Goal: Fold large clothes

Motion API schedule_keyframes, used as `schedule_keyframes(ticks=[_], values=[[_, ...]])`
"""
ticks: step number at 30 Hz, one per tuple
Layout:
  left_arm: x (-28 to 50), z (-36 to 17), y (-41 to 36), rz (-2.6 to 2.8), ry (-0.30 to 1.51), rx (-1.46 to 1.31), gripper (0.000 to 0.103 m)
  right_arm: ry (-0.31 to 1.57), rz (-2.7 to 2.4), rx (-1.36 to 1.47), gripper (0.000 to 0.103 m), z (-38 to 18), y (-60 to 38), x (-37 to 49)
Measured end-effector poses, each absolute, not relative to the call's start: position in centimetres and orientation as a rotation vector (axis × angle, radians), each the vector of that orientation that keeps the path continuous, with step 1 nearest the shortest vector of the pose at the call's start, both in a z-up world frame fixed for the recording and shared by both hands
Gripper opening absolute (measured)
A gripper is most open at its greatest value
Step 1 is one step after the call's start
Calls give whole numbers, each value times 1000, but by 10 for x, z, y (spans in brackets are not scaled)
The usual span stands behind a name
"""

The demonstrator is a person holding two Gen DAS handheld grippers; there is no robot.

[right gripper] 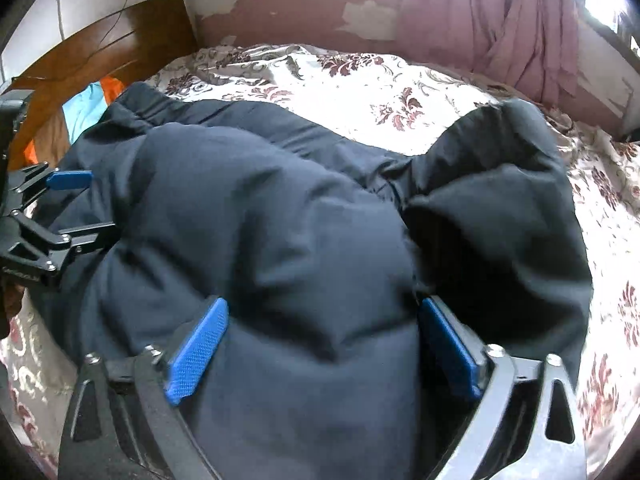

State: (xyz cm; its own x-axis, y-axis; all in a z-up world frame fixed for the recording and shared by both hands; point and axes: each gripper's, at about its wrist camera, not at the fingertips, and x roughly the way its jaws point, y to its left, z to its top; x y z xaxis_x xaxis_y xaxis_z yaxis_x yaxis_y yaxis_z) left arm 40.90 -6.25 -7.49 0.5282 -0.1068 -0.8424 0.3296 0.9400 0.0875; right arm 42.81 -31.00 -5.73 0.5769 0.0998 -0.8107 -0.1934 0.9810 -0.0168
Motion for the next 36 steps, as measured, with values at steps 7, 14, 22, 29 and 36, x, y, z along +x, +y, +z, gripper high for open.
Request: schedule_keyframes(ticks=[7,14,22,29,36], values=[[448,-82,-65,-220,964,210,103,895,164,-131,101,-59,-310,474],[486,-81,-24,-75,927,126,103,924,120,-76,101,-68,-319,504],[503,-111,-28,-28,882,143,103,958,163,-45,102,-92,-315,524],[510,-120,-11,-92,883,9,103,892,176,1,102,-106,-319,522],[513,-125,-7,-118,862,-63,103,870,199,63,102,-115,-327,526]])
